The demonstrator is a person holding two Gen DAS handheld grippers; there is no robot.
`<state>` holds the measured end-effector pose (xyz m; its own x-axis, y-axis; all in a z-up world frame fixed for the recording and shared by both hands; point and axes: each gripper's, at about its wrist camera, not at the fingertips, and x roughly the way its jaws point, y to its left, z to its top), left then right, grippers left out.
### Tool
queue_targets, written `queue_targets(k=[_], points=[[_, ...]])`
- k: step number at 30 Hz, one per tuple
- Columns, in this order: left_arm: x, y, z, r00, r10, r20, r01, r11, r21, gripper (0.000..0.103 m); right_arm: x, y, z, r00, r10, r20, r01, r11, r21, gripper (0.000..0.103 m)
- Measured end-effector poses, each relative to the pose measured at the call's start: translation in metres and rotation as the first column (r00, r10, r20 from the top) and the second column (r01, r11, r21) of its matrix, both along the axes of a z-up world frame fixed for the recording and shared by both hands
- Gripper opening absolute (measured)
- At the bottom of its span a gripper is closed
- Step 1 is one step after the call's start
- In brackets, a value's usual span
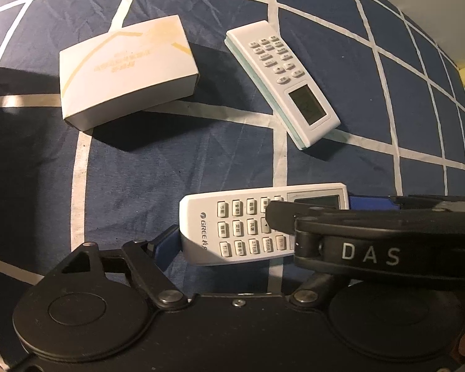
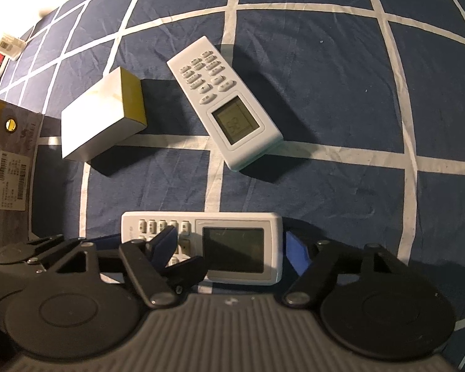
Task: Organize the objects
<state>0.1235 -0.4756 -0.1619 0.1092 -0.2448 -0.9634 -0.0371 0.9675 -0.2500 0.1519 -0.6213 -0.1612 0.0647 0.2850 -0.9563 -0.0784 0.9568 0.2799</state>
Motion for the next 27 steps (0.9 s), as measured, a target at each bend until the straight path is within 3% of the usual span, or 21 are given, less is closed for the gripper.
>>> queue_targets(k=[10, 27], points=[[-0.004, 0.002, 0.008, 1.0, -0.023, 0.016, 0.023, 1.0, 0.002, 0.078, -0.006, 0.0, 0.008, 1.0, -0.016, 0.015, 0.016, 1.0, 0.004, 0.073], [-0.043, 0.021, 0.055, 0.992, -0.08, 0.1, 0.078, 0.997, 0.027, 0.078, -0.052, 0.022, 0.054, 0.992, -0.069, 0.104, 0.066, 0.997, 0.025, 0.073]])
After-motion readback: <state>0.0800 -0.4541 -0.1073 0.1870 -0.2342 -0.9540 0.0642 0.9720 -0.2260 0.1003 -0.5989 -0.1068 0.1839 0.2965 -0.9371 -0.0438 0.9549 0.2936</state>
